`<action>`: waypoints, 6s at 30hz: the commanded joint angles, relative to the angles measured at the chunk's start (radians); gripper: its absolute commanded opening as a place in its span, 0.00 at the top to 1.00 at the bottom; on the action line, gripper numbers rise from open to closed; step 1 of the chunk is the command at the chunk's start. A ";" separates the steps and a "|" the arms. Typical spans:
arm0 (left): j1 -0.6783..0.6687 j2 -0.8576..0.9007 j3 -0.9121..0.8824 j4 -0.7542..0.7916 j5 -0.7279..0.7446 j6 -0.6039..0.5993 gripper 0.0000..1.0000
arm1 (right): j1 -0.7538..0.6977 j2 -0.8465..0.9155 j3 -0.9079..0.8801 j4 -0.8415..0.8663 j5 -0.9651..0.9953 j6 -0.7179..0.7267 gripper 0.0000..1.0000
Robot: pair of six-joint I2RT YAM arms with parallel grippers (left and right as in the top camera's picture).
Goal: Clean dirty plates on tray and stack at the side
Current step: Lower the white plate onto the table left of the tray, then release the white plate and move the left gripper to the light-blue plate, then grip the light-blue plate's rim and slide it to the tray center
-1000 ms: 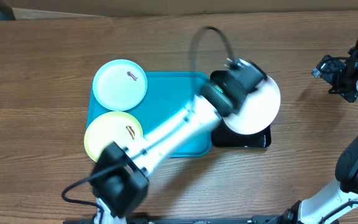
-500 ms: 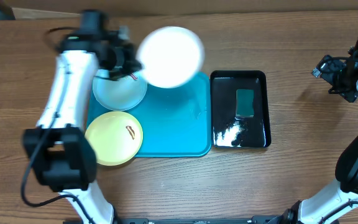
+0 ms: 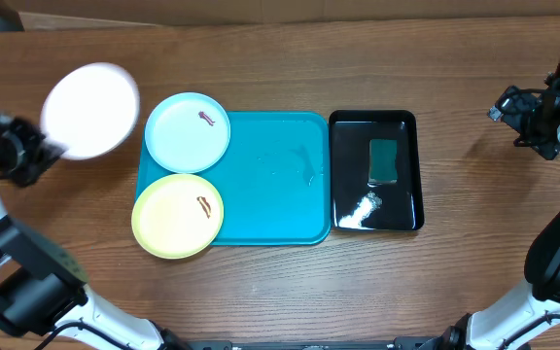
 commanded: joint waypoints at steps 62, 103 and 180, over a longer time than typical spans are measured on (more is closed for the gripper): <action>-0.539 -0.042 -0.121 0.210 -0.519 0.085 0.50 | 0.001 -0.023 0.009 0.005 -0.002 0.001 0.00; -0.541 0.193 -0.152 0.333 -0.519 0.166 0.85 | 0.001 -0.023 0.009 0.006 -0.002 0.001 0.00; -0.914 0.177 -0.138 0.080 -0.467 0.198 0.79 | 0.000 -0.023 0.009 0.006 -0.002 0.001 0.00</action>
